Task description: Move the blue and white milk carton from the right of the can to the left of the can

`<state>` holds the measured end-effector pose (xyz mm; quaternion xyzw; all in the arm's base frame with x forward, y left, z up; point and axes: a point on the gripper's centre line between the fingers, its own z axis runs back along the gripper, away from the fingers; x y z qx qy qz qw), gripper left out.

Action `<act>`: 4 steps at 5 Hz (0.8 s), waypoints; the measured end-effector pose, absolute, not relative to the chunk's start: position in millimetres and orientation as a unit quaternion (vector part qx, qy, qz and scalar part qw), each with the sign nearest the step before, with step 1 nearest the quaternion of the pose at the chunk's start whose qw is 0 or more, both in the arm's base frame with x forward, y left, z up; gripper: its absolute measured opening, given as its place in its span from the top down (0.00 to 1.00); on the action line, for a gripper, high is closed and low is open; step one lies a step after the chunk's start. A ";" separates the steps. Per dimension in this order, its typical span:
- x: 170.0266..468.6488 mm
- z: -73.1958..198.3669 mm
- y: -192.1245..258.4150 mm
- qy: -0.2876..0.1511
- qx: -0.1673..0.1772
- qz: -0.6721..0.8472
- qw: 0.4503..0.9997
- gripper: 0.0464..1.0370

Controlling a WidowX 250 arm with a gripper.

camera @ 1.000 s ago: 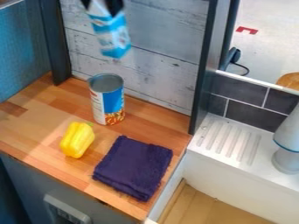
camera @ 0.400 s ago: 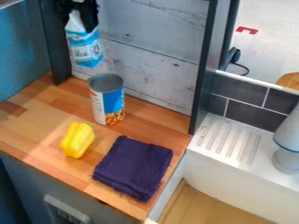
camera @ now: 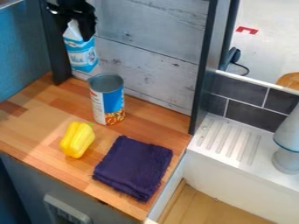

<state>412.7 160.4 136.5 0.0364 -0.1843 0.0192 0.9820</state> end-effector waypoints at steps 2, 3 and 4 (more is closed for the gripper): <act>398.7 100.6 193.5 -0.147 0.027 0.029 0.988 0.23; 396.5 78.4 203.9 -0.142 0.019 0.015 0.990 0.23; 391.0 66.6 214.8 -0.148 0.016 0.010 0.989 0.23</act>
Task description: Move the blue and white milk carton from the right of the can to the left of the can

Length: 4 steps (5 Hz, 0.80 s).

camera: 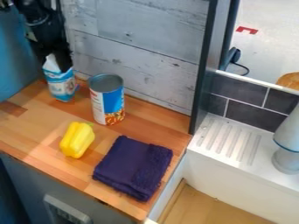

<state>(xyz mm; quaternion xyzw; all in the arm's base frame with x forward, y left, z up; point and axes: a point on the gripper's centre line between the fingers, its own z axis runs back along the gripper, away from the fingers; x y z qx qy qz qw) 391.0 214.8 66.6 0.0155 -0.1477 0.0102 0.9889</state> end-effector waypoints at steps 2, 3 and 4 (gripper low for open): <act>387.2 53.4 215.4 -0.153 0.004 0.003 0.988 0.02; 385.4 55.8 212.0 -0.149 -0.006 0.002 0.989 0.03; 386.3 86.2 209.9 -0.169 -0.001 0.011 0.986 0.03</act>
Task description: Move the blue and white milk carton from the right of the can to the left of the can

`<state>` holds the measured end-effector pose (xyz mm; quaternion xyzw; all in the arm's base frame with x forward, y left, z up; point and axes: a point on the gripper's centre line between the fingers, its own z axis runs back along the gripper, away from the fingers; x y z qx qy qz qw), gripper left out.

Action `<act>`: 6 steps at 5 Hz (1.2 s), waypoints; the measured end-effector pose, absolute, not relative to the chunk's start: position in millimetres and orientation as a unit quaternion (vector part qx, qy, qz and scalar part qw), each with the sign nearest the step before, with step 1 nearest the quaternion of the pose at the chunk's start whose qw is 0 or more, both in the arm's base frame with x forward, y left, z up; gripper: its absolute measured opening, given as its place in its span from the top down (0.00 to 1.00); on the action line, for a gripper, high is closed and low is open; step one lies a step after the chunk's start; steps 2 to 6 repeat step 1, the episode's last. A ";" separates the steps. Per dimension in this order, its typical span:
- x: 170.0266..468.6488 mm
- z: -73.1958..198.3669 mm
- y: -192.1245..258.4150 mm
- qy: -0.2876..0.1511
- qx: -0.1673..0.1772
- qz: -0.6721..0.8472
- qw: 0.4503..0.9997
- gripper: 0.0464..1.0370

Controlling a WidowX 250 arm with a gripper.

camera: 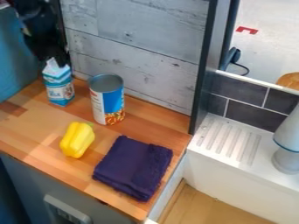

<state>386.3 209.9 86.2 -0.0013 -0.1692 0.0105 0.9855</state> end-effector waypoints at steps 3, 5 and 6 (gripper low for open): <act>383.9 140.7 209.2 -0.156 0.026 0.044 0.986 0.03; 383.9 140.7 209.2 -0.156 0.026 0.044 0.986 0.03; 383.9 140.7 209.2 -0.156 0.026 0.044 0.986 0.03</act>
